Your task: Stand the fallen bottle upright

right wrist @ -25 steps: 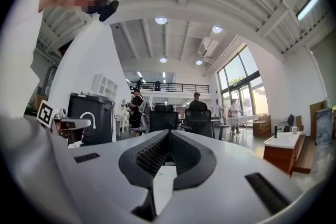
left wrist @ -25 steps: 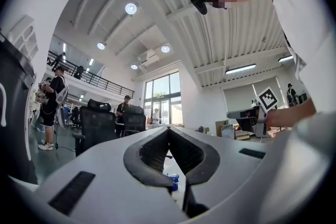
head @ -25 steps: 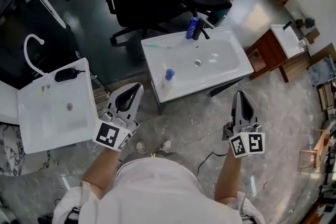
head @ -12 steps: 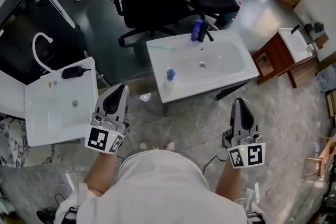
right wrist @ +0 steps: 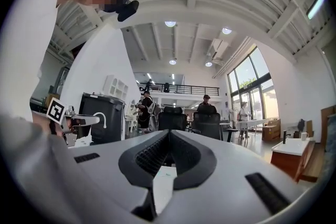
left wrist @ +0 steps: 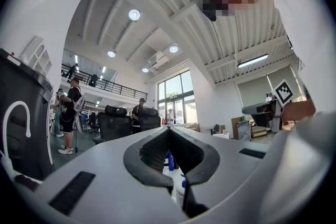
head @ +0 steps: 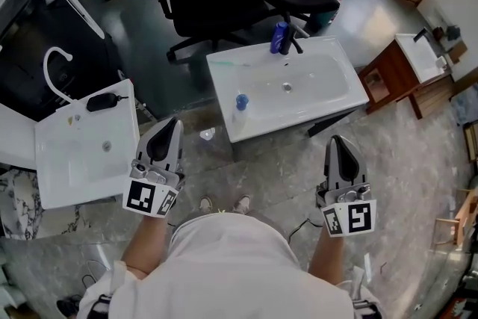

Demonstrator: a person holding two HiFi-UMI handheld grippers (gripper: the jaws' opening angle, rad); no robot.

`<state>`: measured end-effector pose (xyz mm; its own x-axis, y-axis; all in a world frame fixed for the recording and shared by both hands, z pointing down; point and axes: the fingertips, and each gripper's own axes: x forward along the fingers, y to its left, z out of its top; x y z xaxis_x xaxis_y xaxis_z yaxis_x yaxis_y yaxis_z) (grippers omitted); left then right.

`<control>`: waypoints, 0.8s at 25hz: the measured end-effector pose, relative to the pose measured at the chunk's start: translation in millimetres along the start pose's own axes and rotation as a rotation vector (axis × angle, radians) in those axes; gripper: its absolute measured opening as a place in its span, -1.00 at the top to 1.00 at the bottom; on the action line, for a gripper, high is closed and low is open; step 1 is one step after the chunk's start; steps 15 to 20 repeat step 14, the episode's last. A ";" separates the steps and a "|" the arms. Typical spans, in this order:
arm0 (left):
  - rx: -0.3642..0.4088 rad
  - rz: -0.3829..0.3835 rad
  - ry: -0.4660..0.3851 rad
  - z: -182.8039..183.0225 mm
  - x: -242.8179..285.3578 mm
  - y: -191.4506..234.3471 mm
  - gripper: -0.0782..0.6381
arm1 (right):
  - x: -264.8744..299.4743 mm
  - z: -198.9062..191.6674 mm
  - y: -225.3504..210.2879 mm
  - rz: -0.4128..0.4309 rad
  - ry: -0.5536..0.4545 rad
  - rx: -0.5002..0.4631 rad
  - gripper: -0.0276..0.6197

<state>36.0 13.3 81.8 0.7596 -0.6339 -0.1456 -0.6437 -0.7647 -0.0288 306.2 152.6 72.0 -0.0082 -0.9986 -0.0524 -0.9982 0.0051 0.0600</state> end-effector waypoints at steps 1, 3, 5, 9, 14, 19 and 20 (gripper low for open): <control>-0.001 -0.005 0.004 -1.4 0.0 -1.9 0.73 | 0.1 -1.5 -0.1 0.000 0.004 0.004 0.79; -0.002 -0.018 0.010 -3.7 -0.4 -5.9 0.73 | 0.0 -2.9 2.1 0.003 0.006 0.007 0.79; -0.003 -0.025 0.013 -3.7 -2.0 -7.0 0.73 | -0.7 -3.6 7.2 0.007 0.013 0.002 0.79; -0.003 -0.033 0.013 -0.3 -7.0 -6.0 0.73 | -4.7 -4.3 15.6 0.011 0.023 0.000 0.79; -0.004 -0.029 0.018 -2.6 -12.8 0.0 0.73 | -3.4 -5.3 22.2 0.013 0.027 0.001 0.79; -0.004 -0.029 0.018 -2.6 -12.8 0.0 0.73 | -3.4 -5.3 22.2 0.013 0.027 0.001 0.79; -0.004 -0.029 0.018 -2.6 -12.8 0.0 0.73 | -3.4 -5.3 22.2 0.013 0.027 0.001 0.79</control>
